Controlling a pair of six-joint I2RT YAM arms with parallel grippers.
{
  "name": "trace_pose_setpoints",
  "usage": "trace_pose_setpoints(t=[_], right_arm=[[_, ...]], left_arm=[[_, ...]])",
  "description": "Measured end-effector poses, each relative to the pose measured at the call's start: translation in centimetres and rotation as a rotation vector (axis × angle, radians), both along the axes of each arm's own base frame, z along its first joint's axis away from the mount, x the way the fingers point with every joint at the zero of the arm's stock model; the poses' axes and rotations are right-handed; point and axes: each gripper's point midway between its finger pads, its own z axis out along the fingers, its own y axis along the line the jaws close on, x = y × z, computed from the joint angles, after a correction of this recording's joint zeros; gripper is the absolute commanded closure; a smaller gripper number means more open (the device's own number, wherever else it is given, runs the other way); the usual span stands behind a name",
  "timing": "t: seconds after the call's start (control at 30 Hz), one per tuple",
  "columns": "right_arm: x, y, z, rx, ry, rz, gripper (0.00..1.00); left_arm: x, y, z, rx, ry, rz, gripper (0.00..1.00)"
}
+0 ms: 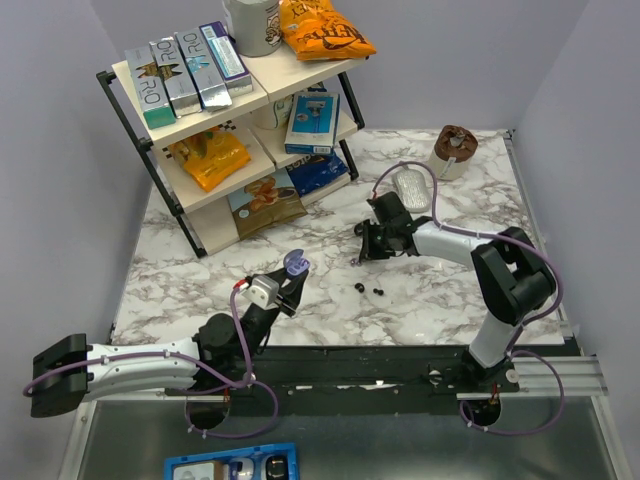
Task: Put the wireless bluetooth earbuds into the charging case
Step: Adjust the earbud at the center of the board.
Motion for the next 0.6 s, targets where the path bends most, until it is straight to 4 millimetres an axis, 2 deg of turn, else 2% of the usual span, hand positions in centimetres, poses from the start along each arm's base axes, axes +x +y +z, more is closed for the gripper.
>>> trace_pose_setpoints(t=[0.13, 0.23, 0.37, 0.6], right_arm=[[-0.7, 0.7, 0.0, 0.006, 0.006, 0.025, 0.74], [-1.1, 1.1, 0.0, 0.012, 0.009, 0.031, 0.69], [-1.9, 0.8, 0.2, 0.008, 0.02, 0.022, 0.64], [-1.8, 0.6, 0.3, -0.001, 0.014, 0.015, 0.63]], left_arm=[[0.0, 0.0, 0.0, -0.001, 0.0, 0.0, 1.0], [0.0, 0.0, 0.0, -0.001, 0.0, 0.0, 1.0], [-0.1, -0.1, 0.0, -0.001, 0.0, -0.004, 1.0], [-0.1, -0.1, 0.0, -0.002, 0.0, -0.006, 1.0]])
